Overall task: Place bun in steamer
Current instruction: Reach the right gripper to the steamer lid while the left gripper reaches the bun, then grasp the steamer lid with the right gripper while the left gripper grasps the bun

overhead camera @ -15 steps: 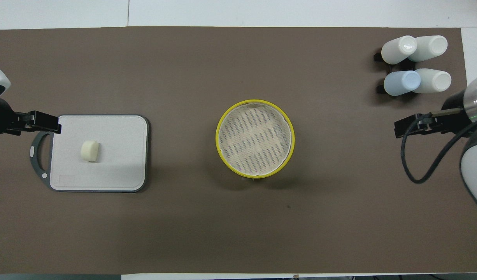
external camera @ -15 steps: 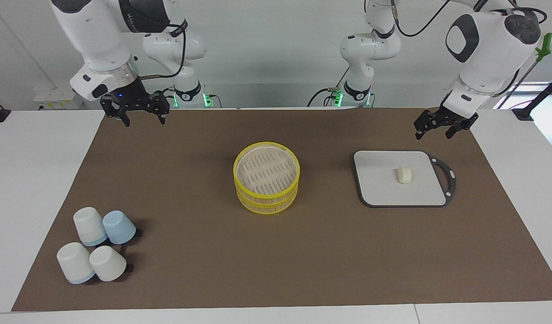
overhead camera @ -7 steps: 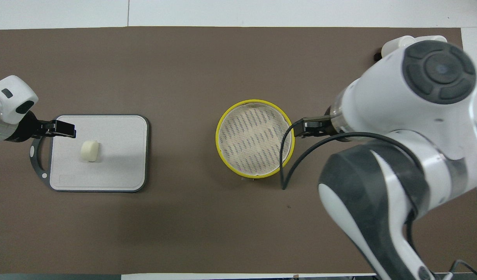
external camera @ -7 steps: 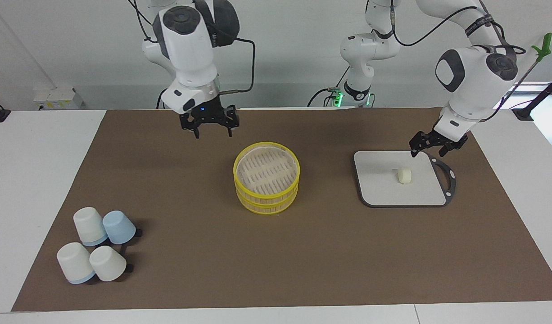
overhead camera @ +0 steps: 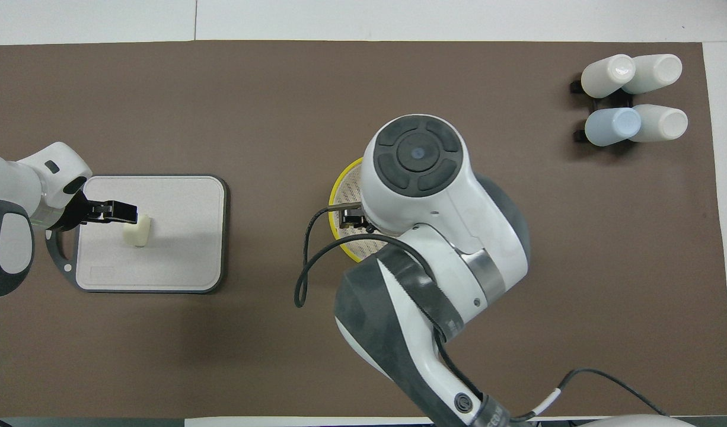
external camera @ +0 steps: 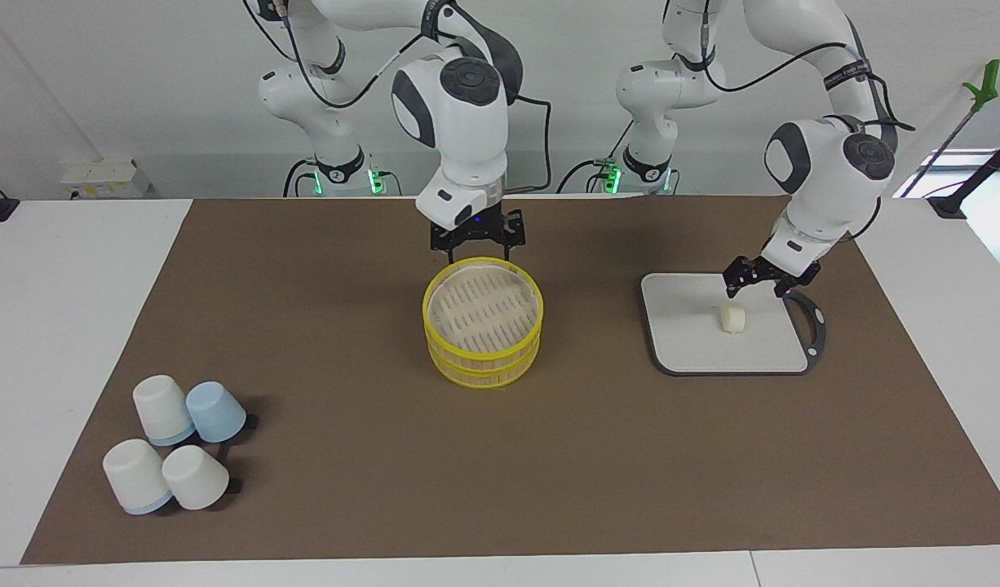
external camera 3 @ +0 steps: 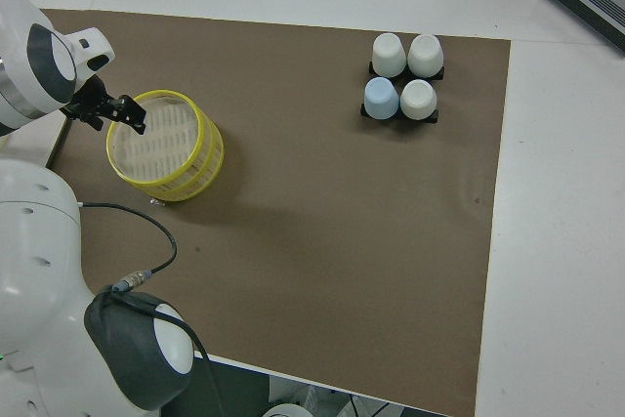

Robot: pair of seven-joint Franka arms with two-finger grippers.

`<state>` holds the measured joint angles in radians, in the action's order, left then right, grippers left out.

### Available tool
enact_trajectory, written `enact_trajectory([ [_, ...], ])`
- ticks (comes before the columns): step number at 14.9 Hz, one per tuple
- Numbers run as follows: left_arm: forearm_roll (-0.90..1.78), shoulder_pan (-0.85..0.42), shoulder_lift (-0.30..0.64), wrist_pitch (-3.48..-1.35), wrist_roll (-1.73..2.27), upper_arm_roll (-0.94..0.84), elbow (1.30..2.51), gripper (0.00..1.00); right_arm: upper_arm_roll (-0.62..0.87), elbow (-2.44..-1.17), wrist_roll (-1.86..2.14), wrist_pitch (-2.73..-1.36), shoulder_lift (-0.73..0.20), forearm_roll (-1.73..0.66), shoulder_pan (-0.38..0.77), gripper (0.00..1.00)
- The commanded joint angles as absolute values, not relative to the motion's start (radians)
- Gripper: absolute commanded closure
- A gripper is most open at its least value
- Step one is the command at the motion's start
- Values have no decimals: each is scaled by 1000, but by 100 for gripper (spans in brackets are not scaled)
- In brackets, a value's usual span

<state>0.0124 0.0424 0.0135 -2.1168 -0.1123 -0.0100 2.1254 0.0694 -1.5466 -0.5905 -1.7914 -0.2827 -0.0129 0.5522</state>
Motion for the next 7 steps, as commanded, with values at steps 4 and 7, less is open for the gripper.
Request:
enact_trajectory([
  [4, -8, 40, 38, -2178, -120, -12, 2152, 0, 57, -1362, -719, -1790, -471, 2, 623, 0],
  [7, -8, 43, 41, -2210, -118, -12, 2184, 0, 60, -1353, -732, -1828, -488, 9, 626, 0],
])
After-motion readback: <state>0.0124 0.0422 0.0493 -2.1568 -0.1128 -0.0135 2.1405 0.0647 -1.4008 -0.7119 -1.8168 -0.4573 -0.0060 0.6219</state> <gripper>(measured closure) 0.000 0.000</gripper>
